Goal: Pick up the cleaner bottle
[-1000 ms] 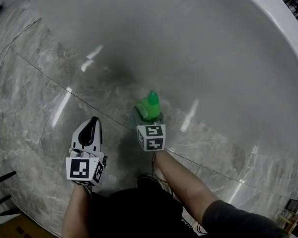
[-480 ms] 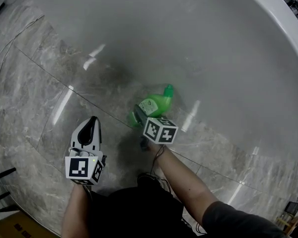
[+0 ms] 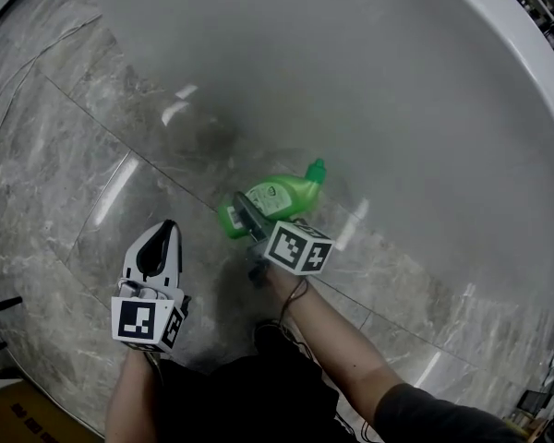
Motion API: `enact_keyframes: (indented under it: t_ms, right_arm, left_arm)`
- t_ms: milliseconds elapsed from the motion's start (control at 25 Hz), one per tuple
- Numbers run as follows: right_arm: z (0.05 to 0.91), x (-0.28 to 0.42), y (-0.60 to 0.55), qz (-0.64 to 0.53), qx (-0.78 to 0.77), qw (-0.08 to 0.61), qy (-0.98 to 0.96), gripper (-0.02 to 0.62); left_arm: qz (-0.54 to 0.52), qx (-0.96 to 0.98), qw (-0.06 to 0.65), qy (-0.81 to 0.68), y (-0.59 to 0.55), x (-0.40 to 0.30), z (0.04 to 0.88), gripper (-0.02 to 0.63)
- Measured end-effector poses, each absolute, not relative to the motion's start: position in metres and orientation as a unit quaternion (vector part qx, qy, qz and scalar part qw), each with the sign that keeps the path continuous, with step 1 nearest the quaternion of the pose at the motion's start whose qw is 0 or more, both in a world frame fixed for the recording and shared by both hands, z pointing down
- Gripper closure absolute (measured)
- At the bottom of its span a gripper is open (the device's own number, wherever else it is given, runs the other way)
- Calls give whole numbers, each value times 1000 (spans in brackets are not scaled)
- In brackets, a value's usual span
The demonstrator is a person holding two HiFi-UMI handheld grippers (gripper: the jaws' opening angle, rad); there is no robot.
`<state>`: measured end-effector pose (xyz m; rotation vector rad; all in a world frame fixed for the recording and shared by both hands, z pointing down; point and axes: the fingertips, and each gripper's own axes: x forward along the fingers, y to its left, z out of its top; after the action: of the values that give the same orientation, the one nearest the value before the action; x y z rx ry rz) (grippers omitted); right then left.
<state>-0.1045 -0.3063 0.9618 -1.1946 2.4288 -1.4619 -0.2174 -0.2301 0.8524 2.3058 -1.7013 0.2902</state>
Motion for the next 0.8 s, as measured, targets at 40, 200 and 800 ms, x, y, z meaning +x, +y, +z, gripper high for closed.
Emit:
enact_keyframes:
  t_ms: [40, 200, 800]
  right_arm:
    - [953, -110, -304, -480, -380, 39, 789, 396]
    - [915, -132, -286, -494, -361, 41, 790, 396]
    - [673, -189, -196, -511, -256, 2, 820, 396]
  left_arm:
    - [99, 792, 130, -588, -226, -222, 849, 581]
    - [99, 784, 127, -600, -204, -245, 823, 581]
    - [82, 725, 176, -661, -99, -299, 618, 581]
